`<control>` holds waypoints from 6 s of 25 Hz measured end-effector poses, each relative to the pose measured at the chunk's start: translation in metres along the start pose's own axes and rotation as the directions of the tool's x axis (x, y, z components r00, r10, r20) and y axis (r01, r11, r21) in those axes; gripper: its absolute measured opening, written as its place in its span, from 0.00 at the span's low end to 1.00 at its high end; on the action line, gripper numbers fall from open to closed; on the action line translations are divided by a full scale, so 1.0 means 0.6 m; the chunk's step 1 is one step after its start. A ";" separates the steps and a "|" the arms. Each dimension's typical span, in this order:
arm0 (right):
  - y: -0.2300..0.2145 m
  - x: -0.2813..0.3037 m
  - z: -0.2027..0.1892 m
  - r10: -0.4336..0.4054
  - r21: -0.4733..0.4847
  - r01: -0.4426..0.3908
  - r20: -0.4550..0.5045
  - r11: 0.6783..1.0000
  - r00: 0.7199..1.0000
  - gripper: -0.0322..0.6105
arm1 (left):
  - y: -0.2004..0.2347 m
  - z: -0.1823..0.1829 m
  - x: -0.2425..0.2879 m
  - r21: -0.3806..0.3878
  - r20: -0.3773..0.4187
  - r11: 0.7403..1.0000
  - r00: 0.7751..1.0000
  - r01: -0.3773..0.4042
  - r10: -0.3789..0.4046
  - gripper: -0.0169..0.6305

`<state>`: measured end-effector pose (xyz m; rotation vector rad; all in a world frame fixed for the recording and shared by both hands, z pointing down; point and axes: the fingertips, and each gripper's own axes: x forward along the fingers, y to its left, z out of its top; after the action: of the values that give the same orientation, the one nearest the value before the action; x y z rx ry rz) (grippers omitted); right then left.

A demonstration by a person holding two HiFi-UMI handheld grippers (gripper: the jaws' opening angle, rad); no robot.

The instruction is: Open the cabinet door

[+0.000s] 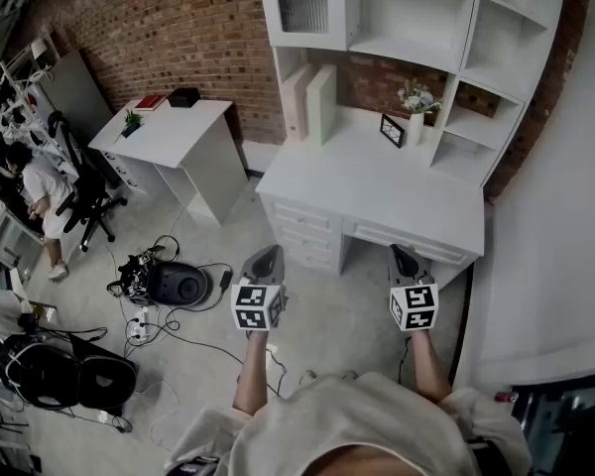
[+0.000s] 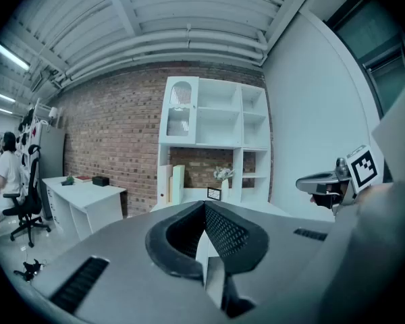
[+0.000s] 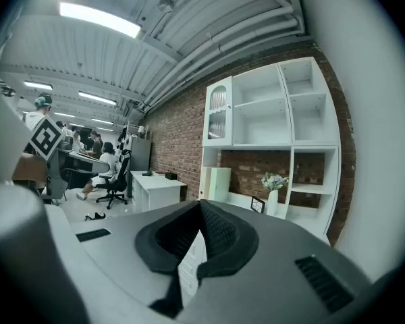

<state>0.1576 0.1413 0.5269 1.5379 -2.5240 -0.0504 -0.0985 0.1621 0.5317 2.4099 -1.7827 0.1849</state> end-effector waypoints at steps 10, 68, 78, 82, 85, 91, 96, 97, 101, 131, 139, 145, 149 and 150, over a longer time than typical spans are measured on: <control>-0.004 -0.002 -0.007 0.010 -0.003 -0.010 0.001 1.000 1.000 0.07 | -0.010 -0.005 0.005 -0.007 -0.006 1.000 1.000 -0.002 0.002 0.07; -0.142 0.511 0.062 -0.022 -0.059 0.023 0.020 0.998 1.000 0.07 | 0.232 0.090 0.523 -0.006 0.027 0.996 0.995 0.092 -0.091 0.07; -0.148 0.548 0.025 -0.080 -0.036 0.079 -0.026 0.996 0.996 0.07 | 0.244 0.082 0.591 0.018 -0.001 0.984 0.985 0.175 -0.175 0.07; -0.151 0.561 0.011 -0.078 -0.034 0.076 -0.047 0.996 0.996 0.07 | 0.245 0.066 0.609 0.008 -0.023 0.983 0.983 0.184 -0.184 0.07; -0.160 0.574 0.005 -0.069 -0.037 0.067 -0.057 0.997 0.996 0.07 | 0.244 0.057 0.620 0.004 -0.034 0.983 0.983 0.183 -0.183 0.07; -0.180 0.627 0.005 -0.036 -0.032 0.034 -0.055 0.999 0.998 0.07 | 0.268 0.063 0.656 0.005 -0.040 0.989 0.988 0.147 -0.147 0.07; -0.206 0.680 0.014 -0.002 -0.031 0.001 -0.042 1.000 0.999 0.07 | 0.288 0.084 0.696 0.007 -0.032 0.994 0.994 0.108 -0.108 0.07; -0.213 0.691 0.017 0.004 -0.032 -0.006 -0.040 0.999 0.999 0.07 | 0.291 0.088 0.705 0.006 -0.030 0.995 0.995 0.099 -0.099 0.07; -0.247 0.735 0.022 0.026 -0.034 -0.027 -0.031 0.999 0.999 0.07 | 0.301 0.104 0.740 0.014 -0.026 0.998 0.998 0.063 -0.062 0.07; -0.371 0.908 0.088 0.089 -0.020 -0.088 0.050 0.996 0.995 0.07 | 0.316 0.157 0.896 0.015 -0.024 0.999 0.999 -0.029 0.030 0.07; -0.380 0.942 0.210 0.048 -0.050 -0.041 0.156 0.998 0.987 0.07 | 0.339 0.167 0.908 0.012 -0.009 1.000 1.000 0.007 -0.006 0.07; -0.374 0.958 0.302 0.065 -0.085 -0.047 0.218 0.995 0.974 0.21 | 0.344 0.164 0.918 0.006 -0.009 0.999 0.999 0.033 -0.033 0.07; -0.368 0.965 0.357 0.067 -0.127 -0.035 0.257 0.991 0.964 0.30 | 0.349 0.162 0.920 -0.002 -0.007 0.999 0.999 0.042 -0.042 0.07; -0.368 0.967 0.370 0.067 -0.137 -0.032 0.264 0.990 0.962 0.31 | 0.352 0.161 0.919 -0.005 -0.005 0.999 0.999 0.042 -0.042 0.07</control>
<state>0.0536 -0.4886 0.3624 1.5047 -2.6977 -0.4385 -0.1384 -0.4348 0.5439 2.4391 -1.7271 0.1814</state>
